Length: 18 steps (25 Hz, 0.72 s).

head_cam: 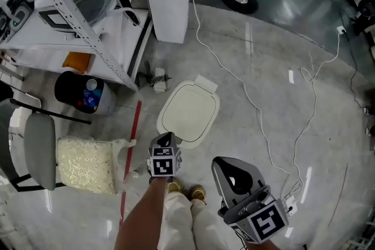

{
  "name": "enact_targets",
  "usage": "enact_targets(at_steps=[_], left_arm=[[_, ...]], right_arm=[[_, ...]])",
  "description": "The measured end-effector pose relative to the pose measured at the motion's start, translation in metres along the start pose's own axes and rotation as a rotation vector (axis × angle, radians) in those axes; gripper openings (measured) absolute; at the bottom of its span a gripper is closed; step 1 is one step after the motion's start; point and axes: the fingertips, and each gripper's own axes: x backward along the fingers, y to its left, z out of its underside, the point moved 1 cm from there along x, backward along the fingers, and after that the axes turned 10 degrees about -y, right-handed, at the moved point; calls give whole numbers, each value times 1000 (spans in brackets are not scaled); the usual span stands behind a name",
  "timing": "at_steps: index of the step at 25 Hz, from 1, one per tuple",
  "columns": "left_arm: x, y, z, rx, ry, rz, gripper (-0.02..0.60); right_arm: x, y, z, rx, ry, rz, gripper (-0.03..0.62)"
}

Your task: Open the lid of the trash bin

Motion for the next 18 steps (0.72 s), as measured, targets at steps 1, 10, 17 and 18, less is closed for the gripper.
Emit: enact_targets(at_steps=[1, 10, 17, 18], left_arm=[[-4, 1, 9, 2, 25, -2, -8], [-17, 1, 58, -21, 178, 9, -6], [-22, 4, 66, -28, 178, 4, -2], [-21, 3, 66, -42, 186, 12, 0]], right_arm=[[1, -1, 1, 0, 3, 2, 25], [9, -3, 16, -6, 31, 6, 25], [10, -3, 20, 11, 55, -16, 25], [11, -2, 21, 17, 66, -28, 25]])
